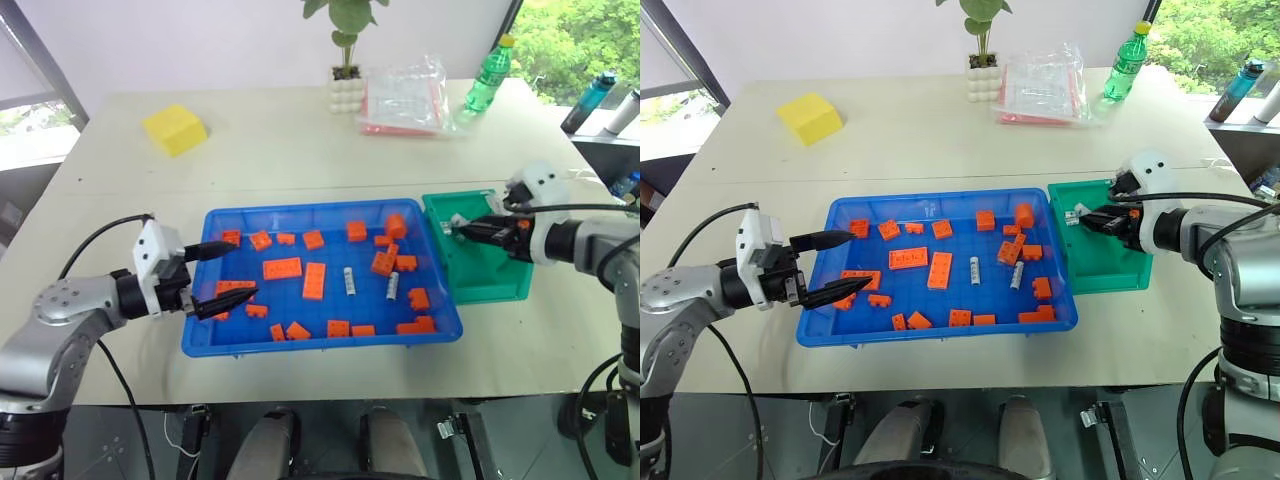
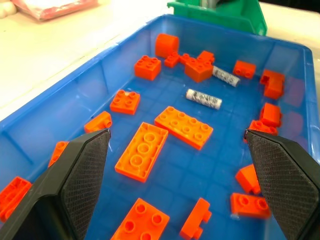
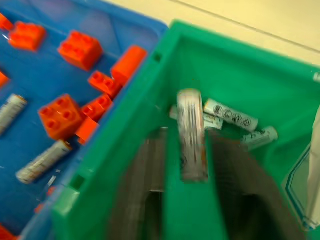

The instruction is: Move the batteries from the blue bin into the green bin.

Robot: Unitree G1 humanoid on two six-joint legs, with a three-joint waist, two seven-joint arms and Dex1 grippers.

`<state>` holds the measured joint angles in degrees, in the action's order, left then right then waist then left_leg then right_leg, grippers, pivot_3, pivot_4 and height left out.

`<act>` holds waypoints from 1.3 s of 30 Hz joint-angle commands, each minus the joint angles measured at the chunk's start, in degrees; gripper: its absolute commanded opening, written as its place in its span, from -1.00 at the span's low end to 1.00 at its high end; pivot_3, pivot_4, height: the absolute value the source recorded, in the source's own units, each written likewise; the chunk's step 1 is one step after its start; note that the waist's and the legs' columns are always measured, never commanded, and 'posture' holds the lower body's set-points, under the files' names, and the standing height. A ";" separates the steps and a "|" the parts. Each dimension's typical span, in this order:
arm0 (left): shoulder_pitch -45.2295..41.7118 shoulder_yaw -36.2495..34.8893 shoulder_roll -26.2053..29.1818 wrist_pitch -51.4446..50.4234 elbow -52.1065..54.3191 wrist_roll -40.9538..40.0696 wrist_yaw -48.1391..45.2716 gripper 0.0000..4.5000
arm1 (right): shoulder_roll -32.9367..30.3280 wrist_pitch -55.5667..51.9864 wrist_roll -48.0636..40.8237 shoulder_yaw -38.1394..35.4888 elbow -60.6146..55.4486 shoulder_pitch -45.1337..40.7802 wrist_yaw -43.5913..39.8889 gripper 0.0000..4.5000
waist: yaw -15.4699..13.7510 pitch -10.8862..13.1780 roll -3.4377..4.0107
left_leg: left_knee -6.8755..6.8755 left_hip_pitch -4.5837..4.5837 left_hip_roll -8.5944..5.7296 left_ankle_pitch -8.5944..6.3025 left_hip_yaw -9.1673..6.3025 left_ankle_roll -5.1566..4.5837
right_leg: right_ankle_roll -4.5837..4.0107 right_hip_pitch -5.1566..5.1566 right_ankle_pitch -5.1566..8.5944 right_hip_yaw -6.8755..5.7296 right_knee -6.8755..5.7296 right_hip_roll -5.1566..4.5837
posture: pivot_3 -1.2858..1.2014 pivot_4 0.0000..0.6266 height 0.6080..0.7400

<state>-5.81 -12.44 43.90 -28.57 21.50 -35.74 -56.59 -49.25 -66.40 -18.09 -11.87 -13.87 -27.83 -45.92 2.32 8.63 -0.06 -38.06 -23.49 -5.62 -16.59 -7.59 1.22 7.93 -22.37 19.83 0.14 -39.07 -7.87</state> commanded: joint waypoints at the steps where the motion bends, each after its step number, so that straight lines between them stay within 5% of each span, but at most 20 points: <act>1: -0.40 -1.02 0.16 0.29 2.83 -1.03 0.92 1.00 | -3.14 4.93 0.99 0.39 -0.02 -0.12 0.48 0.46 | -0.07 0.00 0.00 | 0.00 0.00 -0.01 0.00 0.00 0.00 | 0.00 0.00 0.00 0.00 0.00 0.00 | 0.03 -0.52 0.79; 2: -0.08 -1.07 0.16 0.46 3.14 -0.88 1.01 1.00 | -3.09 5.16 0.10 0.14 0.09 -1.00 0.35 0.64 | -0.03 0.00 0.00 | -0.01 0.00 -0.01 0.00 0.00 0.00 | 0.00 0.00 0.00 0.00 0.03 -0.01 | 0.03 -0.52 0.79; 7: 1.21 -1.48 -0.33 0.48 3.91 -1.26 1.67 1.00 | -0.43 3.82 -6.95 2.07 -4.48 -6.53 -2.48 0.64 | 0.27 0.00 0.01 | 0.03 0.00 0.10 0.00 0.05 0.00 | 0.00 -0.03 0.00 0.01 0.08 0.10 | 0.03 -0.52 0.79; 11: 1.63 -0.89 -0.80 0.87 4.41 -0.75 2.55 1.00 | 3.30 5.08 -8.03 11.00 -6.41 -8.44 -3.45 0.64 | 0.17 -0.02 -0.04 | 0.01 0.01 0.12 0.00 0.01 0.00 | 0.00 0.02 0.00 0.01 0.10 0.11 | 0.03 -0.52 0.79; 18: 3.77 -2.76 -0.55 0.94 6.28 -0.93 3.72 1.00 | 14.96 -3.62 -9.17 17.71 -8.18 -9.71 5.63 0.64 | -0.10 -0.01 -0.04 | -0.02 0.00 0.05 0.00 -0.07 0.00 | 0.00 0.02 0.00 0.02 0.11 0.07 | 0.03 -0.52 0.79; 37: 5.00 -3.82 0.15 -0.45 9.65 -2.76 6.45 1.00 | 18.83 -1.06 -5.03 27.40 -4.68 -1.58 13.64 0.64 | 0.10 -0.03 -0.06 | -0.01 0.02 0.03 0.00 -0.14 0.00 | 0.00 0.02 0.00 0.01 0.08 0.09 | 0.03 -0.52 0.79; 39: 4.56 -3.53 0.19 -0.34 9.40 -2.71 6.38 1.00 | 18.74 0.58 -4.05 28.35 -4.00 -1.24 13.65 0.41 | 0.09 -0.04 -0.08 | -0.01 0.02 0.02 0.00 -0.14 0.00 | 0.00 0.04 0.00 0.01 0.08 0.09 | 0.03 -0.52 0.79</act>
<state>-0.50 -14.93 43.55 -29.39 29.51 -37.79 -50.25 -30.24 -66.80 -23.39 14.90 -19.25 -29.74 -32.57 2.41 8.59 -0.14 -38.07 -23.47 -5.60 -16.59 -7.73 1.23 7.93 -22.33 19.83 0.15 -38.99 -7.78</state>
